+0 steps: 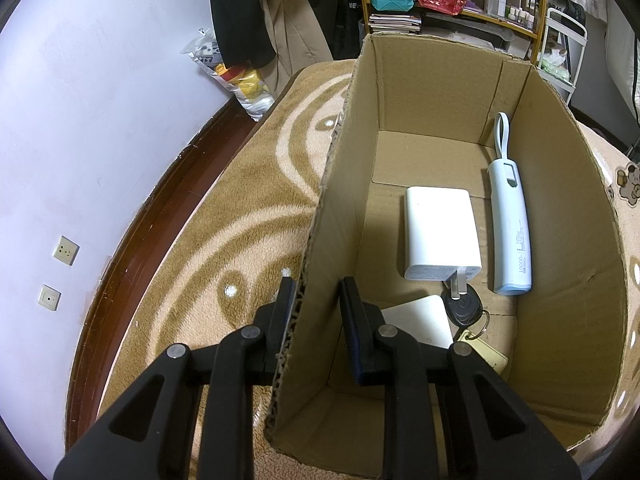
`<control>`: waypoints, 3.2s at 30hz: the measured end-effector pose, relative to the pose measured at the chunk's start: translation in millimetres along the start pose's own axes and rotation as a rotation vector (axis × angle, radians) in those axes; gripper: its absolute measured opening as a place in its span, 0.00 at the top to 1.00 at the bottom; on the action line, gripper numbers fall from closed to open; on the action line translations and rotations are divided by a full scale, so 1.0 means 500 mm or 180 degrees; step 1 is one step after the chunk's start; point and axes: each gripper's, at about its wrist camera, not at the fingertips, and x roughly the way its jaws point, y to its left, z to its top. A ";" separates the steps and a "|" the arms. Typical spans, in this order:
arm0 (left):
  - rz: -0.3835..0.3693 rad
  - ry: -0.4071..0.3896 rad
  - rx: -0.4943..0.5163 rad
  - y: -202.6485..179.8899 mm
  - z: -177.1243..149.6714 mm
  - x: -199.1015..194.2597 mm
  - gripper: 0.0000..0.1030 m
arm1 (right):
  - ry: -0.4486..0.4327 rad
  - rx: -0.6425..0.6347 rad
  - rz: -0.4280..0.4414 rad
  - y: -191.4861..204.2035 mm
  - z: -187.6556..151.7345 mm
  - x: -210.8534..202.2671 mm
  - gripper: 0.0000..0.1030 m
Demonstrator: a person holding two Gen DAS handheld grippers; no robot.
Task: Organize rigid objects
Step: 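Carry the Cheers keychain case into the box and release it, then reach to the pile and grasp the white remote-like device with the right tool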
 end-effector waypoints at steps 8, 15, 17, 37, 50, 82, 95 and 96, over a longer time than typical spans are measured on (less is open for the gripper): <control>-0.0003 0.0001 -0.0001 -0.001 0.000 0.000 0.78 | -0.0091 -0.0199 0.0314 0.070 -0.001 -0.030 0.41; -0.0002 0.0002 0.0001 -0.002 0.000 0.000 0.78 | -0.0115 -0.0383 0.0494 0.119 -0.019 -0.042 0.41; -0.0003 0.0002 0.0000 -0.001 0.000 0.000 0.78 | -0.0097 -0.0411 0.0520 0.127 -0.023 -0.041 0.41; 0.0006 0.0003 0.0009 -0.001 -0.002 0.001 0.78 | 0.0153 -0.0381 0.0664 0.135 -0.048 -0.008 0.41; 0.0002 0.0004 0.0009 -0.006 -0.003 0.000 0.78 | 0.0203 -0.0328 0.0631 0.126 -0.048 0.008 0.41; 0.0010 0.0032 0.0049 -0.010 0.002 -0.001 0.78 | 0.0123 0.0164 -0.0343 -0.085 0.041 0.055 0.00; 0.0024 0.0055 -0.0011 -0.008 0.002 0.000 0.78 | 0.0187 0.0584 -0.0538 -0.230 0.076 0.138 0.00; 0.0027 0.0055 -0.0012 -0.008 0.001 -0.001 0.78 | 0.0201 0.0603 -0.0550 -0.240 0.081 0.146 0.00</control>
